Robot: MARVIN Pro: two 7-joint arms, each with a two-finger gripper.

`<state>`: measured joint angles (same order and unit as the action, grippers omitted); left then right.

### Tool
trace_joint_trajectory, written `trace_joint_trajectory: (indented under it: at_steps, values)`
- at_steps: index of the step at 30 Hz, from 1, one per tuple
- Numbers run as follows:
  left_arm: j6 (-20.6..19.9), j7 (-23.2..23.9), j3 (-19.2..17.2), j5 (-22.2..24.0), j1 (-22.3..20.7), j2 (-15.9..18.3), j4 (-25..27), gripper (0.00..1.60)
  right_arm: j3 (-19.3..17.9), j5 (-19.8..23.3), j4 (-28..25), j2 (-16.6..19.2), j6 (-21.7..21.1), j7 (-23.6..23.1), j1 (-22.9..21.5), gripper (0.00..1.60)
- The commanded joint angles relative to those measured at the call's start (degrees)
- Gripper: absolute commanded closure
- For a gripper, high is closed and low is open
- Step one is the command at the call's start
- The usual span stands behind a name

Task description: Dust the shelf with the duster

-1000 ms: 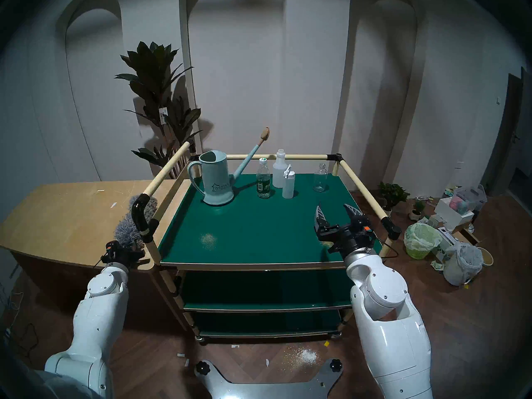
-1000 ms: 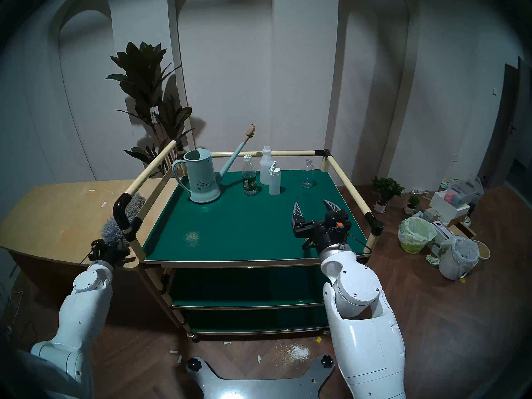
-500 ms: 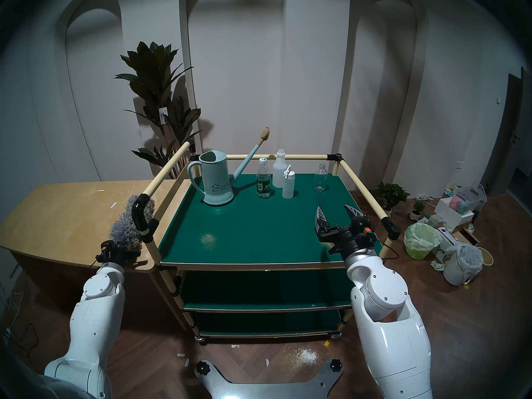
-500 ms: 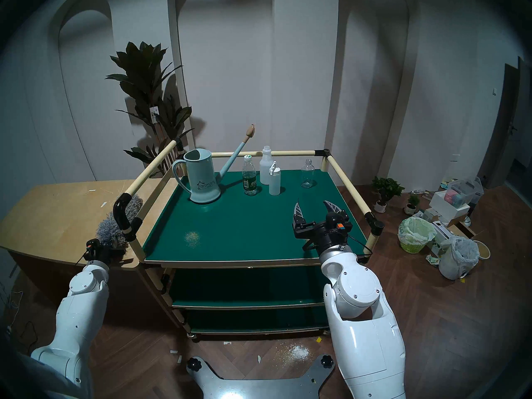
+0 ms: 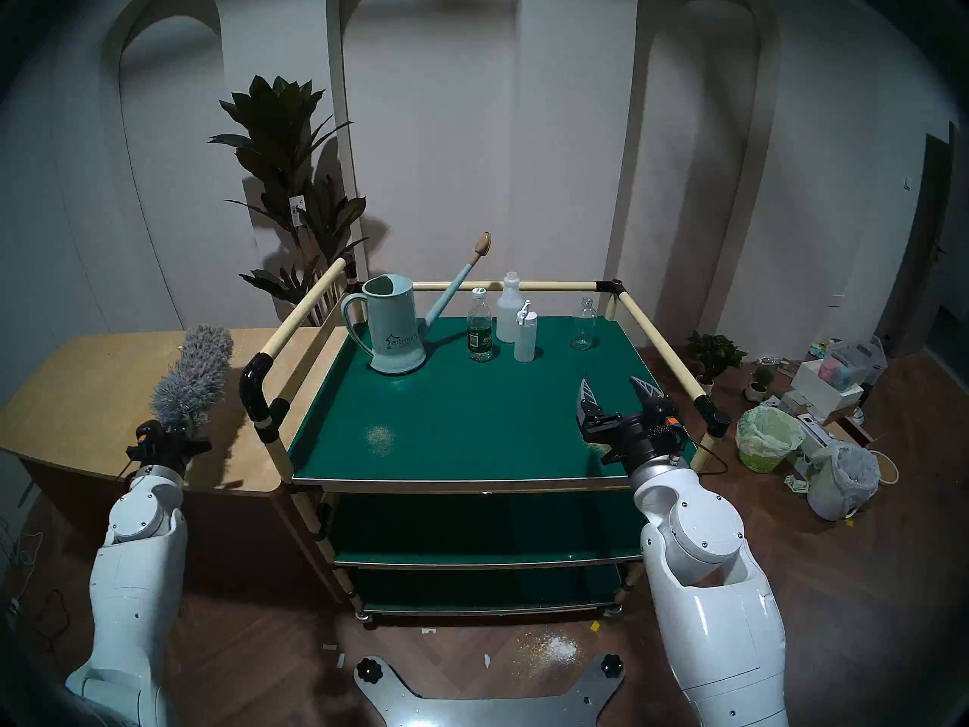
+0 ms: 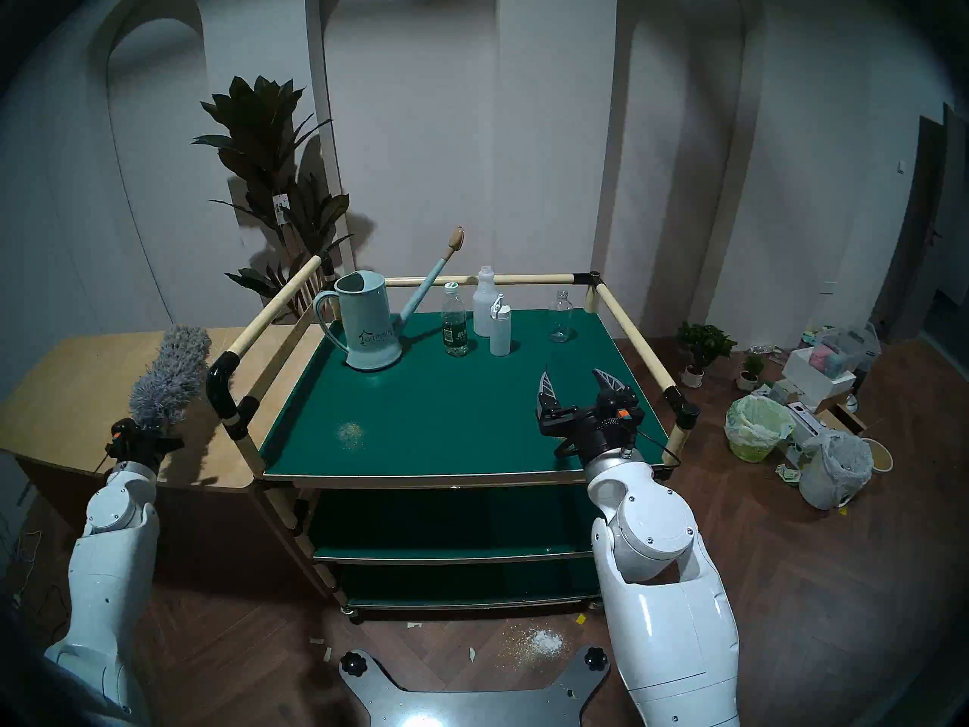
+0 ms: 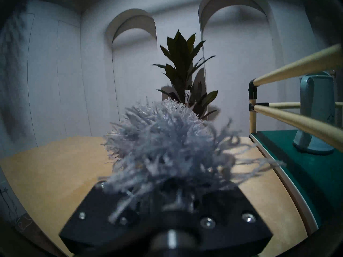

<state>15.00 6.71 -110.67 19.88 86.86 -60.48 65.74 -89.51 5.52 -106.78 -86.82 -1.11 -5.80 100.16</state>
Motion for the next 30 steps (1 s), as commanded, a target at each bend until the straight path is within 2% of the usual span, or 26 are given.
trace_joint_trajectory:
  at_steps: [1,2,4,12,20,28,29,30]
  values:
    - [1.17,1.05,-2.86,0.33,-0.27,4.04,5.67,1.6,-0.49,0.18,-0.47,0.27,0.28,-0.13,-1.34,0.0]
    - [0.79,1.19,-3.42,0.61,0.39,4.1,7.64,1.6,-0.63,0.23,-0.35,0.31,0.27,-0.1,-1.62,0.0]
    - [0.67,1.61,-4.03,0.86,-0.27,4.74,7.48,1.6,-0.96,0.3,-0.09,0.39,0.29,-0.06,-2.26,0.0]
    - [-0.39,3.73,-5.88,2.97,-0.46,5.41,14.31,1.6,-2.04,0.66,0.88,0.78,0.29,-0.1,-4.21,0.0]
    - [-2.09,6.71,-4.59,5.4,-0.31,4.53,18.95,1.6,-2.38,1.16,1.58,1.23,0.35,-0.26,-5.89,0.0]
    - [-5.68,9.65,-2.5,8.04,0.81,3.51,25.96,1.6,-3.22,1.61,3.17,1.91,0.15,-0.34,-6.45,0.0]
    - [-5.89,10.04,-2.0,8.32,0.54,3.47,25.5,1.6,-3.28,1.63,3.33,1.97,0.14,-0.35,-6.46,0.0]
    - [-6.54,10.39,-1.56,8.71,0.86,3.24,27.41,1.6,-3.35,1.69,3.53,2.05,0.14,-0.39,-6.56,0.0]
